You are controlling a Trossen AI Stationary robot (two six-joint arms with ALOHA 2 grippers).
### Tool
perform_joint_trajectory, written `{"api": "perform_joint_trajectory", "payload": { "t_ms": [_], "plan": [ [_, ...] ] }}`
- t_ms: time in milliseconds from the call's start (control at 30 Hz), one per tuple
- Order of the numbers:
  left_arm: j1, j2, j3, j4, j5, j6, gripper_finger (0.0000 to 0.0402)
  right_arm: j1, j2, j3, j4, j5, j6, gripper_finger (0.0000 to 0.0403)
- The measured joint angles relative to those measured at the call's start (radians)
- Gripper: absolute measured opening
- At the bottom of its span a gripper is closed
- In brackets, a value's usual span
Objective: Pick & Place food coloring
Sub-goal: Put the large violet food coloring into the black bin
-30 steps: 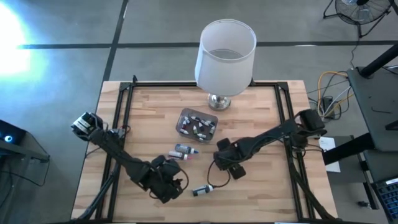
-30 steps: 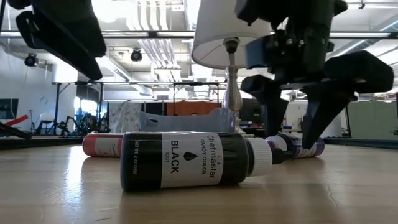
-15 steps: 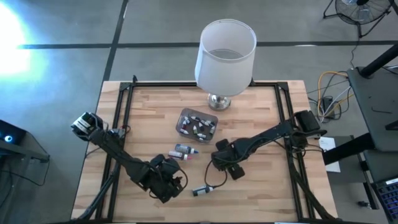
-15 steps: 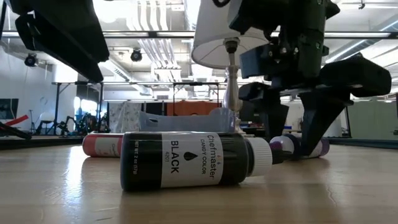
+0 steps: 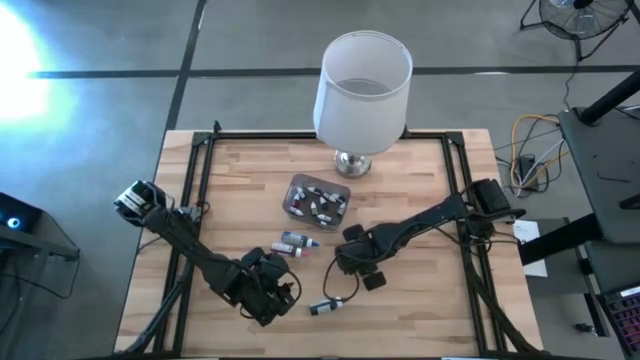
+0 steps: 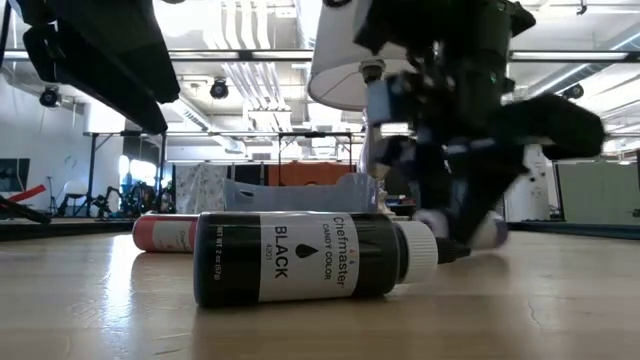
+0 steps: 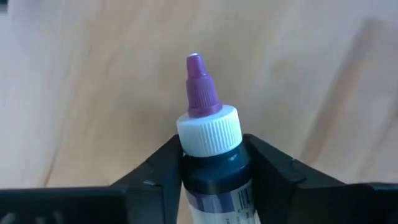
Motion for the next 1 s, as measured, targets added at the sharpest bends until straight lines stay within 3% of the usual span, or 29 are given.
{"api": "perform_joint_trajectory", "payload": {
  "t_ms": [233,467,600,867,1000],
  "plan": [
    [0.000,0.000,0.000,-0.009,-0.002,0.001,0.0210,-0.005,-0.159,-0.014,0.183,0.066,0.290,0.0131],
    [0.000,0.000,0.000,-0.012,-0.002,0.000,0.0210,0.031,-0.366,-0.227,0.738,0.446,0.641,0.0150],
    [0.000,0.000,0.000,-0.011,0.006,0.000,0.0210,0.064,-0.395,-0.378,0.972,0.520,0.703,0.0144],
    [0.000,0.000,0.000,-0.015,0.028,0.002,0.0210,0.105,-0.370,-0.539,1.047,0.689,0.791,0.0149],
    [0.001,0.000,0.000,-0.019,0.028,0.006,0.0210,0.109,-0.330,-0.594,1.085,0.725,0.844,0.0155]
  ]
}}
